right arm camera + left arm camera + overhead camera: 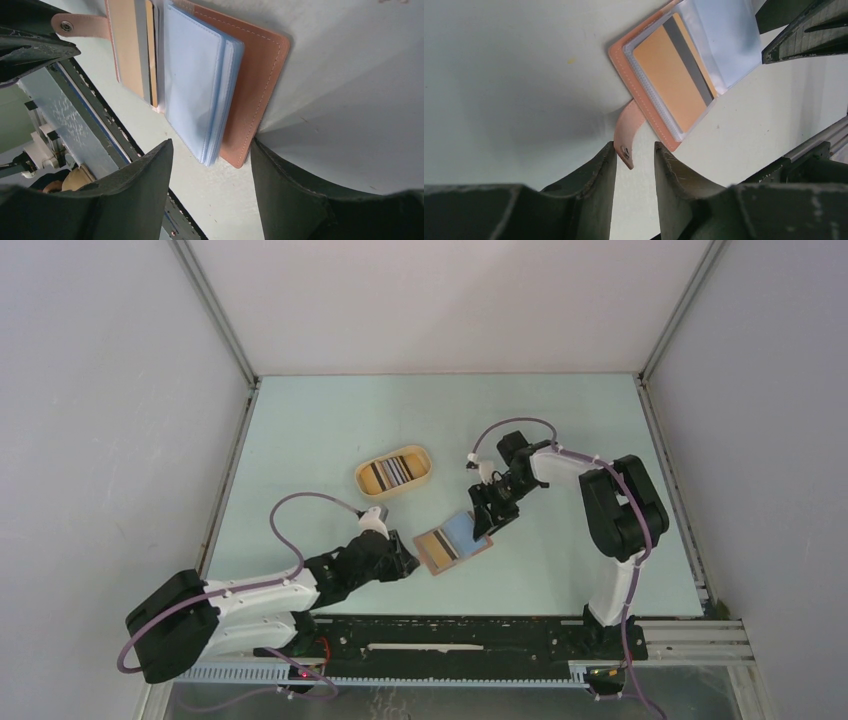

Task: Put the credit cards into the card holder
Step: Close the card holder at the center of the board.

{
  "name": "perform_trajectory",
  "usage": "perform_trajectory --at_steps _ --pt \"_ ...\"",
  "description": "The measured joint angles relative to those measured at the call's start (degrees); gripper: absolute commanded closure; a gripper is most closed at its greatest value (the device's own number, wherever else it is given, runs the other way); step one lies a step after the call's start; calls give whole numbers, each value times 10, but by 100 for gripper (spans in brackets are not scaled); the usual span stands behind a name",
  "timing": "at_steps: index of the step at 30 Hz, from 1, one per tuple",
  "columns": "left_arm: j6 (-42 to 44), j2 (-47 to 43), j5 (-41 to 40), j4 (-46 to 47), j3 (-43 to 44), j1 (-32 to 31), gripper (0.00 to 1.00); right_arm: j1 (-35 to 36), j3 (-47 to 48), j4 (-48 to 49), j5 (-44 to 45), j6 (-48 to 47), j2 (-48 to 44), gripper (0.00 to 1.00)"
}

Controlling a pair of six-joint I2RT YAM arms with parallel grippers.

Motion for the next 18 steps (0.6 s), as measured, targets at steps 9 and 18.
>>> perform_trajectory --at_steps 9,18 --pt "0 -3 -4 -2 10 0 92 12 0 0 -13 5 5 35" --pt "18 -16 -22 -29 50 0 100 12 0 0 -26 11 5 37"
